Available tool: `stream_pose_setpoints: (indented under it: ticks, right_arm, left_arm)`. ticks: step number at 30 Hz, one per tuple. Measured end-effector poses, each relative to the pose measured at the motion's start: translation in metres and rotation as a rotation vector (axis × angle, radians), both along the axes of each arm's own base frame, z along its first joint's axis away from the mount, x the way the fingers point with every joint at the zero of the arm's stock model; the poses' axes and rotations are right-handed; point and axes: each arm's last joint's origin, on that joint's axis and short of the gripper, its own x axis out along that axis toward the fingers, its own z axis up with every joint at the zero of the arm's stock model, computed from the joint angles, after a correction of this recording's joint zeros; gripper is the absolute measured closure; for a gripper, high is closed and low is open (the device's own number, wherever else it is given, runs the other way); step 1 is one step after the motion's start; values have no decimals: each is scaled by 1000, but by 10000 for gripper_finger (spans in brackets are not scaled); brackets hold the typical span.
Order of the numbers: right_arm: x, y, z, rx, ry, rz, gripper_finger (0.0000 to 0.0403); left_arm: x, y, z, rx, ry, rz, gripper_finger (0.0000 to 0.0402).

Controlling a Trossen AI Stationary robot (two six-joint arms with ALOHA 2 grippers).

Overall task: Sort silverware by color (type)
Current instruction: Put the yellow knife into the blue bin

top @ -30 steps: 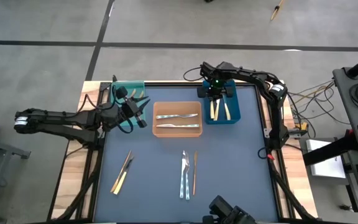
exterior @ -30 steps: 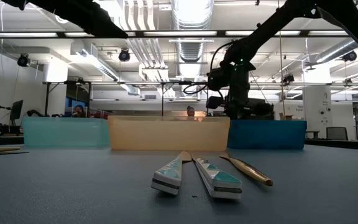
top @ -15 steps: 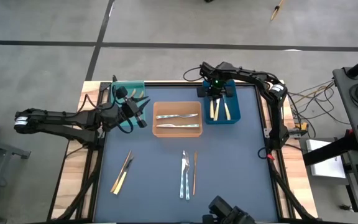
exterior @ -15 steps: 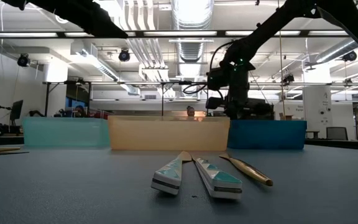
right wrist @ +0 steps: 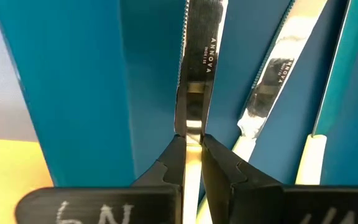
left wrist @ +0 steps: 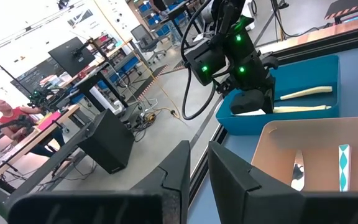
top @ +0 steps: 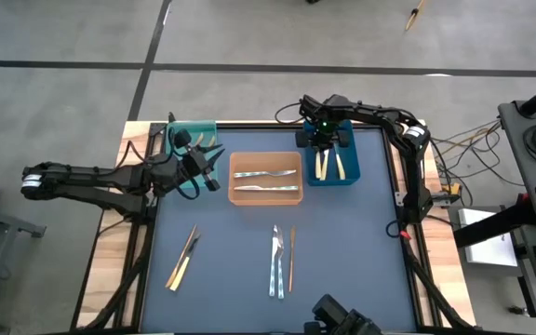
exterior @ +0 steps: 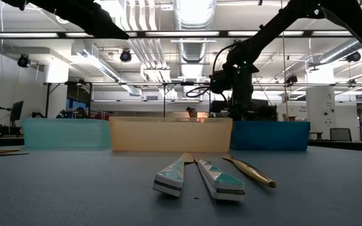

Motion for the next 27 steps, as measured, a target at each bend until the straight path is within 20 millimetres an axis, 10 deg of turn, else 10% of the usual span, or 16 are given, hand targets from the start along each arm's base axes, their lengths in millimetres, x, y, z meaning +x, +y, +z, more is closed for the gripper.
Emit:
stream_pose_setpoints:
  ticks: [27]
  right_arm:
    - [2, -1, 0, -23, -5, -11, 383]
  left_arm:
    - [0, 0, 0, 0, -1, 0, 361]
